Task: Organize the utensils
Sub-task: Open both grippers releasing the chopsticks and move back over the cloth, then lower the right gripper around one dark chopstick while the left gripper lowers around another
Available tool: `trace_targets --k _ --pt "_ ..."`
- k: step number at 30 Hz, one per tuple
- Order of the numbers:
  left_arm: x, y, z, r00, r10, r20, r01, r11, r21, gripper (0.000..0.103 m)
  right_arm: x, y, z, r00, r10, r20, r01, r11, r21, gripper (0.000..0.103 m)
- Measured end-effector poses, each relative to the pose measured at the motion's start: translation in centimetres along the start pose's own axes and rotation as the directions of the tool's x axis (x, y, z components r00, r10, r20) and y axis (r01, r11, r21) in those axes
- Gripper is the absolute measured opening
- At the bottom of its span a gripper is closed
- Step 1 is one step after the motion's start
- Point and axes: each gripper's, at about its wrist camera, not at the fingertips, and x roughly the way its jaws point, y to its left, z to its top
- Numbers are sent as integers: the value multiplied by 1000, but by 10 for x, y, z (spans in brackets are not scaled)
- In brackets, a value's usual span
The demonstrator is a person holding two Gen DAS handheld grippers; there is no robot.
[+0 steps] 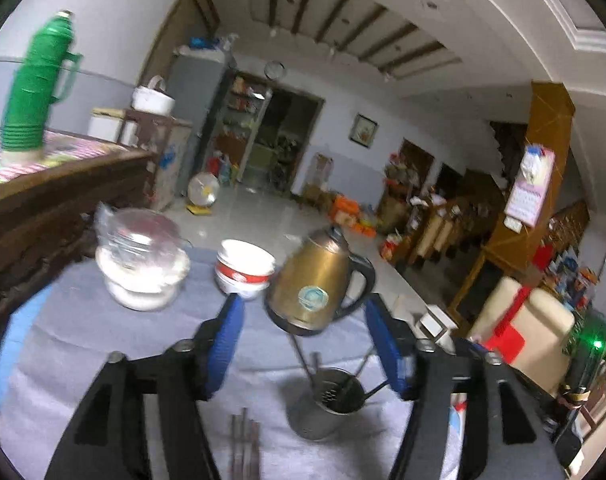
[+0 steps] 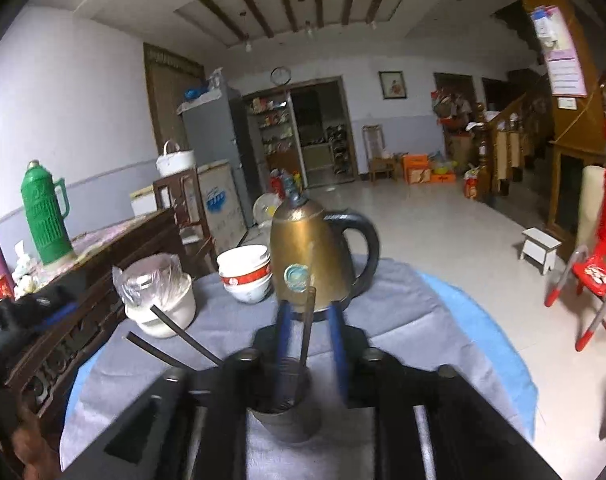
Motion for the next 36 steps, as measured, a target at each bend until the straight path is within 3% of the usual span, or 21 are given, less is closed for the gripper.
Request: trace_targets --k 2,5,9,11,13,15,19,22,24,26,31,33,36 --pt "-23 16 -3 999 39 28 -39 999 -13 78 -20 -4 -4 999 -6 44 5 1000 22 86" --pt "-39 38 -17 994 114 2 -114 993 -14 81 -41 -4 -18 999 -17 46 16 1000 15 86" --pt "-41 68 -53 972 202 -123 -203 979 3 81 -41 2 -55 994 13 -111 -13 1000 5 86" --pt "-36 82 -78 950 236 -205 -239 971 6 81 -35 6 -78 980 24 -197 -26 1000 -8 86" --pt "-33 96 -104 919 268 -289 -278 961 6 81 -27 10 -103 954 41 -297 -45 999 -8 85" --pt "-30 105 -125 893 283 -350 -301 954 5 81 -16 13 -127 913 68 -401 -70 997 9 84" --pt "-27 114 -152 853 293 -432 -318 948 16 81 2 20 -155 849 118 -514 -107 993 51 83" --pt "-26 114 -159 840 294 -456 -316 948 29 81 13 28 -161 820 136 -555 -126 990 57 74" --pt "-27 115 -162 838 293 -461 -314 949 32 81 22 33 -161 806 146 -573 -132 989 67 55" --pt "-26 115 -164 835 289 -468 -312 950 29 81 36 42 -161 785 144 -602 -133 989 63 48" --pt "-26 117 -171 830 277 -484 -305 952 22 81 72 62 -161 743 163 -649 -149 986 78 47" --pt "-25 118 -172 829 272 -489 -301 953 21 81 83 68 -161 730 167 -663 -145 985 89 41" --pt "-24 122 -173 826 271 -494 -303 953 15 81 99 74 -163 715 163 -680 -136 986 94 40"
